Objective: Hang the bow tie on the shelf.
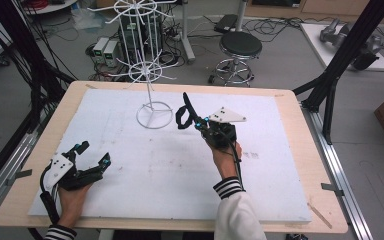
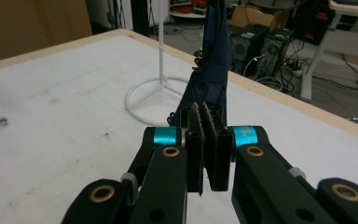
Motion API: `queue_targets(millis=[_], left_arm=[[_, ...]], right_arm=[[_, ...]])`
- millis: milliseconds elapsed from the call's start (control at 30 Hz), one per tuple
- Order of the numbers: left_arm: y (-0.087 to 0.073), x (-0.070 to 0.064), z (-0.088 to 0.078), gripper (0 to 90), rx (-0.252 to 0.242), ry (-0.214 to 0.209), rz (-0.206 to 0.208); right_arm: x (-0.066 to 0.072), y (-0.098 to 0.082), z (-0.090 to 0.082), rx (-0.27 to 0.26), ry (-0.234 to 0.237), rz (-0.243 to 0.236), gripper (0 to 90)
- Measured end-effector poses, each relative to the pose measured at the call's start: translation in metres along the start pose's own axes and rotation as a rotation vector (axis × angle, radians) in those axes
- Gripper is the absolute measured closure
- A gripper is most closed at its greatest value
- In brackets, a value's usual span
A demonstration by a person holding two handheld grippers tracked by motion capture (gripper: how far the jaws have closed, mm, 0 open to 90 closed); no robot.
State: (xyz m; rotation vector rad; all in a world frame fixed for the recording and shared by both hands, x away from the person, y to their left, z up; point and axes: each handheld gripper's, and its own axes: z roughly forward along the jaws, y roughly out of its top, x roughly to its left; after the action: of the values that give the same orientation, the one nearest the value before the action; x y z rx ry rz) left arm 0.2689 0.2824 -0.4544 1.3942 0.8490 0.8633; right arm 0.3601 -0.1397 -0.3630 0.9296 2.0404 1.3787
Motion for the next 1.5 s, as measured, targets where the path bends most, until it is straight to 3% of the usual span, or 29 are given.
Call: queue_targets(millis=[300,633,1333,1500], left_arm=[[0.000,0.000,0.000,14.7,0.000,0.000,0.000],[0.000,0.000,0.000,14.7,-0.001,0.001,0.000],[0.000,0.000,0.000,14.7,0.000,0.000,0.000],[0.000,0.000,0.000,14.7,0.000,0.000,0.000]], right_arm=[[0.007,0.010,-0.012,-0.060,0.025,-0.011,87.6],[0.026,0.042,-0.025,-0.153,0.073,-0.064,87.5],[0.046,0.073,-0.030,-0.203,0.122,-0.129,87.4],[0.047,0.078,-0.027,-0.215,0.131,-0.122,87.4]])
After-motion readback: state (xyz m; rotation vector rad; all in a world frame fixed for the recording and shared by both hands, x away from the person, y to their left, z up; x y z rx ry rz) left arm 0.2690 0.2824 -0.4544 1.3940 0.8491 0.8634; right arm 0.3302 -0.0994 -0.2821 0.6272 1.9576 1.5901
